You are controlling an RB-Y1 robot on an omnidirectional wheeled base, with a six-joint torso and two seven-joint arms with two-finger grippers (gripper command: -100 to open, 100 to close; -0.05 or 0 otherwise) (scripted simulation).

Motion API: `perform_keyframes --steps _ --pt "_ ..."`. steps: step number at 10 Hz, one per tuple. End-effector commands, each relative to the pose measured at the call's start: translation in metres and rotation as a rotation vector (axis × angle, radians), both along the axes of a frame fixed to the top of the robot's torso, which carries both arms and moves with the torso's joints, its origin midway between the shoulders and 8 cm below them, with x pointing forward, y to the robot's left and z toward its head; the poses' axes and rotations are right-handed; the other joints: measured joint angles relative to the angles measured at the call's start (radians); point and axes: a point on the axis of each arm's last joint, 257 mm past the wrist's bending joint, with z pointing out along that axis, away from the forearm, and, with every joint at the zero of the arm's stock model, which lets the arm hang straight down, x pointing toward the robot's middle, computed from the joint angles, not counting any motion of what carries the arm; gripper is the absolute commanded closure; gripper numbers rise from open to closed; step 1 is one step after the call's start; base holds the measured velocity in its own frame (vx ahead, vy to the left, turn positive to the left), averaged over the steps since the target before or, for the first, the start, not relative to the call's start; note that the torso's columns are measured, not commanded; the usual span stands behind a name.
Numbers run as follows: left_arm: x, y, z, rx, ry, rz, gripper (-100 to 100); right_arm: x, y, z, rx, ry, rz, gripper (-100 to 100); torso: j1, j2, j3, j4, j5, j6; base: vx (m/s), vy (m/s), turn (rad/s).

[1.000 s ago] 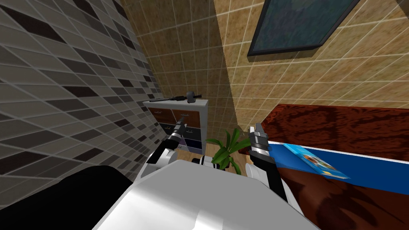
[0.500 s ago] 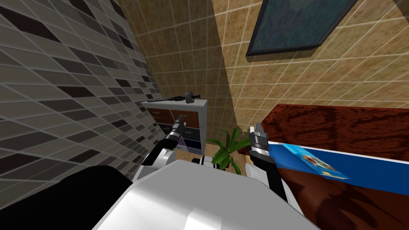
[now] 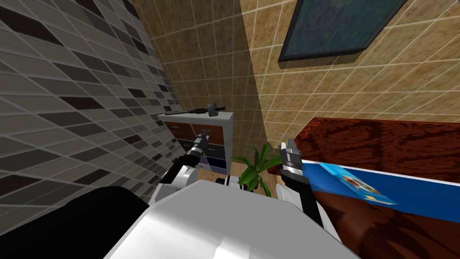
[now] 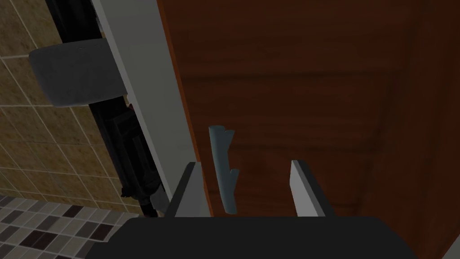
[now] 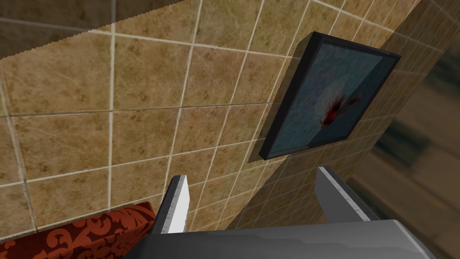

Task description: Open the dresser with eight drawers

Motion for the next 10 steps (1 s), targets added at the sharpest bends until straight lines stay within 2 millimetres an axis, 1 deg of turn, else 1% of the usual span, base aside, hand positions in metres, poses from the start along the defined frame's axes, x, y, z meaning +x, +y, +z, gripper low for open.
perform_keyframes --steps 1,2,3,5,8,9,10 --pt "-0.006 0.000 -0.006 -0.001 -0.003 0.006 100 0.000 0.000 0.000 0.000 0.000 0.000 0 0.000 0.000 0.000 0.000 0.000 0.000 -0.018 0.005 -0.015" --pt "-0.005 0.000 -0.004 -0.001 -0.001 0.004 100 0.000 0.000 0.000 0.000 0.000 0.000 0 0.000 0.000 0.000 0.000 0.000 0.000 -0.012 0.003 -0.004" --pt "0.000 0.000 -0.022 0.008 0.035 -0.001 -100 0.000 0.000 0.000 0.000 0.000 0.000 0 0.000 -0.001 -0.001 0.000 0.000 0.000 0.000 0.000 0.000" --pt "0.007 0.002 -0.045 0.020 0.084 -0.008 -100 0.000 0.000 0.000 0.000 0.000 0.000 0 0.000 -0.002 -0.002 -0.001 0.000 0.000 0.000 0.000 0.000" --pt "0.017 0.003 -0.070 0.039 0.139 -0.019 -100 0.000 0.000 0.000 0.000 0.000 0.000 0 0.000 -0.001 -0.001 0.000 0.000 0.000 -0.001 -0.005 0.009" --pt "0.023 0.003 -0.072 0.048 0.147 -0.025 -100 0.000 0.000 0.000 0.000 0.000 0.000 0 0.000 -0.001 -0.001 0.000 0.000 0.000 -0.006 -0.014 0.030" --pt "0.026 0.003 -0.068 0.051 0.143 -0.028 -100 0.000 0.000 0.000 0.000 0.000 0.000 0 -0.001 -0.001 -0.001 0.000 0.000 0.000 -0.010 -0.020 0.034"
